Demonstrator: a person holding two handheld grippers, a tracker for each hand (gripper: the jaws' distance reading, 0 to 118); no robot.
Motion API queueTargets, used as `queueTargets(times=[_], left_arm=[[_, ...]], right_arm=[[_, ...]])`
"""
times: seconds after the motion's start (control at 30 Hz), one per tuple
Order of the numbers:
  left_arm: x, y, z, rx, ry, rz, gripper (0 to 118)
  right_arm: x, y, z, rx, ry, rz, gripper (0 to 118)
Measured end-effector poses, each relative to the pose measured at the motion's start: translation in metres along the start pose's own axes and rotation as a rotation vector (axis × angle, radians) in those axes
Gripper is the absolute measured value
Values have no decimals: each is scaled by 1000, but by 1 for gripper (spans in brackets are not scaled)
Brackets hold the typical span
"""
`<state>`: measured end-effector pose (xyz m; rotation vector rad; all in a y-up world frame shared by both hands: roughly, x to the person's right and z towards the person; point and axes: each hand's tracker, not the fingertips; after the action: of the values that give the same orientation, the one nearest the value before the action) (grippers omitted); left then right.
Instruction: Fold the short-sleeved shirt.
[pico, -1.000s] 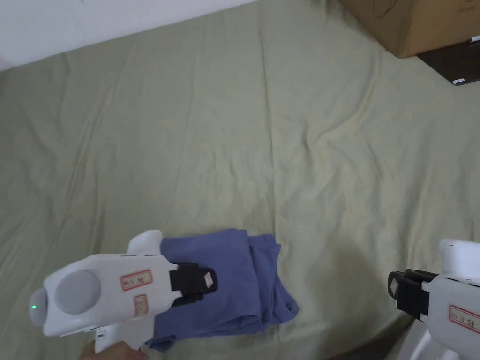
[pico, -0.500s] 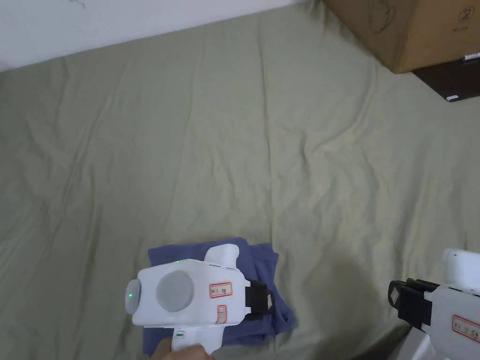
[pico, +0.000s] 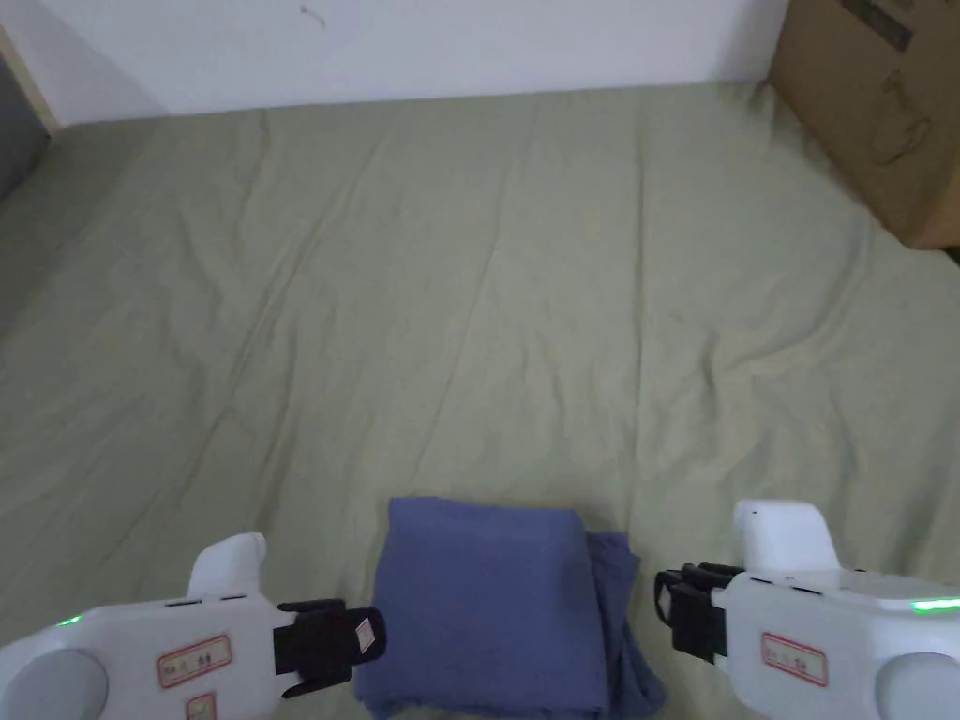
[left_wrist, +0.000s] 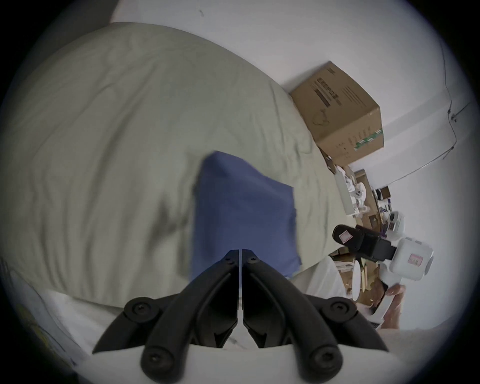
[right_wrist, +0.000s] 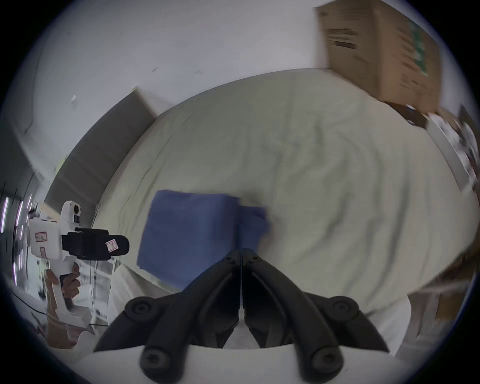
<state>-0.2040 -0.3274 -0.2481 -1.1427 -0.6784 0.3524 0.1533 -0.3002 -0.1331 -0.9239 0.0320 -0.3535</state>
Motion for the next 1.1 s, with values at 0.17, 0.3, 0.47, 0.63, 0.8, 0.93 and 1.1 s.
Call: queueTargets(times=[0.17,0.3,0.47,0.63,0.8,0.93,1.1], left_arm=[[-29,-8,16,70,20,25,15],[-44,-6,12,71,-36,81,93],[-59,7,-10,78,-147,124,110],[-76,31,-65,-25,-278,206,112],[-72,45,-94,-109,-370,210,112],[-74,44,-123,-220,-455,255,73],[-76,38,-119,-184,-380,195,32]], right_arm=[[-37,18,-50,-42,44,52,1],[-47,12,-97,-162,-39,186,1],[-35,10,-110,-193,-26,87,1],[-33,12,-109,-200,-51,125,1],[-35,11,-109,-203,-61,114,1],[-35,12,-109,-206,-61,107,1],[-37,13,-105,-204,-59,86,1]])
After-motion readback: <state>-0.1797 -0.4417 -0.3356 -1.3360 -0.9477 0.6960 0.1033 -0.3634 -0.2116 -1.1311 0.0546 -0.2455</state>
